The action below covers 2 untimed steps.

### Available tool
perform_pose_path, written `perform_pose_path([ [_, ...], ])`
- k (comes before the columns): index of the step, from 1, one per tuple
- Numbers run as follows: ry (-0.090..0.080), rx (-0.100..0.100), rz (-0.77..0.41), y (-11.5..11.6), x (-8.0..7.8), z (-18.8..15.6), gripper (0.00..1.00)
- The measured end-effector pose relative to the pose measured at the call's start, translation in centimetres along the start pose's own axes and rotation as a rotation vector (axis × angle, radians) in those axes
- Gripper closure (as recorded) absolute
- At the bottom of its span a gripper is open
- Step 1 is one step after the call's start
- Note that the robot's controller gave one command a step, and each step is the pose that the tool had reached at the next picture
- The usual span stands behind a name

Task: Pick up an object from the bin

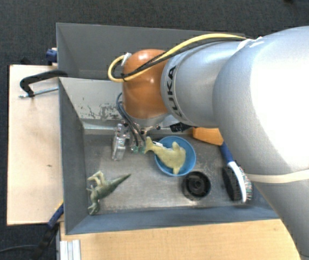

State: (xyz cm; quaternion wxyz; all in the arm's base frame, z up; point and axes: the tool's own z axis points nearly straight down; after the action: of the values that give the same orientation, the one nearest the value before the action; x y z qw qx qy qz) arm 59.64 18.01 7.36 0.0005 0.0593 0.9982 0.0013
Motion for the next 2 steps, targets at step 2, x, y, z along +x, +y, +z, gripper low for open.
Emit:
perform_pose_path([
  [2, -0.001, 0.001, -0.241, -0.2, 5.2, -3.0, 1.0],
])
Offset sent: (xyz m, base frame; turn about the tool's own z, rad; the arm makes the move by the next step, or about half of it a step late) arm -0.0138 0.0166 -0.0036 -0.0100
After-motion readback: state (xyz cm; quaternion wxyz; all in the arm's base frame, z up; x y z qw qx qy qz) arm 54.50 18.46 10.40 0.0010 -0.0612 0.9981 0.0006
